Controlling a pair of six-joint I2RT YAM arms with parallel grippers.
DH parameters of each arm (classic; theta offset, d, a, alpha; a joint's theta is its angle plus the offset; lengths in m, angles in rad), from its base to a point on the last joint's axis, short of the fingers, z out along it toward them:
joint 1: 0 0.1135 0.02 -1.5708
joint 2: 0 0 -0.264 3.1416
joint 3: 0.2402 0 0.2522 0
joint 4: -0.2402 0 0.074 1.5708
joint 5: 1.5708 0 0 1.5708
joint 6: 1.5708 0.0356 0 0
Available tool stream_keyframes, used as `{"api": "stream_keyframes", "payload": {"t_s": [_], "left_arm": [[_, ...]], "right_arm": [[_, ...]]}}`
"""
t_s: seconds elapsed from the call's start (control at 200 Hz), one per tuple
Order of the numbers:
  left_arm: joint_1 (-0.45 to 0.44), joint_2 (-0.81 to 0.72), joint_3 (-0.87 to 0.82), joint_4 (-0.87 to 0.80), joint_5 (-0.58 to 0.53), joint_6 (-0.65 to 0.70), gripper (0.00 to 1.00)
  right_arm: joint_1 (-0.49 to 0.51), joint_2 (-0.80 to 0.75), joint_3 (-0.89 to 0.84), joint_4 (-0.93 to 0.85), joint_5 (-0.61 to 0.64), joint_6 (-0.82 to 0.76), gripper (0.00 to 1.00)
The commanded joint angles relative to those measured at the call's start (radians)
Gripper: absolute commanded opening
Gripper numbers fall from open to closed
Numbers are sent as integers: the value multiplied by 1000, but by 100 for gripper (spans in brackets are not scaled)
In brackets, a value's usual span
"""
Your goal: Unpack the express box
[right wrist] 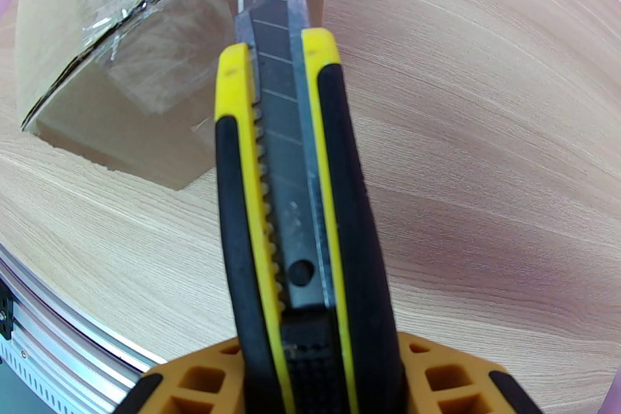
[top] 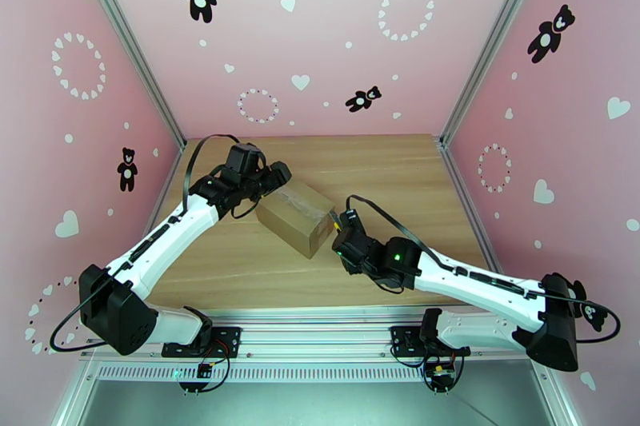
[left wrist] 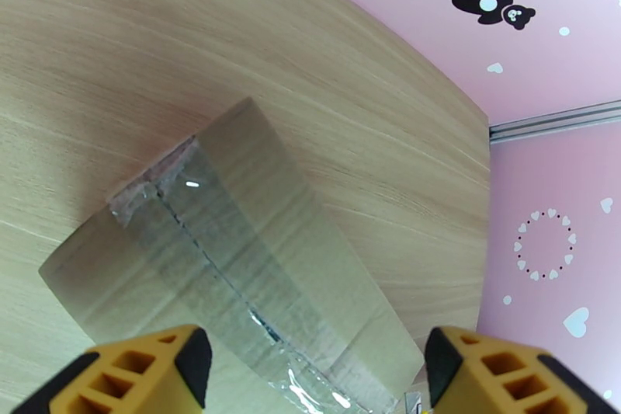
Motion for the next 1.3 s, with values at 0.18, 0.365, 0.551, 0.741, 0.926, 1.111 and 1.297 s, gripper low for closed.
{"api": "stream_keyframes", "payload": {"t_s": [0.18, 0.365, 0.551, 0.741, 0.926, 1.111, 1.297], "left_arm": [[-5, -12, -1, 11, -10, -6, 78], [-5, -8, 2, 11, -7, -7, 79], [-4, -6, 7, 9, -6, -6, 78], [-4, -6, 3, 10, -4, -7, 79], [-4, -6, -1, 13, -3, -11, 78], [-5, -6, -1, 14, -4, -10, 78], [-5, -7, -6, 17, -1, -13, 78]], "right_arm": [[6, 9, 35, -41, 32, 19, 0], [5, 7, 34, -43, 33, 20, 0], [6, 11, 35, -35, 32, 17, 0], [5, 6, 37, -32, 34, 14, 0], [7, 7, 42, -33, 33, 8, 0], [9, 17, 48, -29, 33, 4, 0], [16, 33, 58, -34, 37, 1, 0]]}}
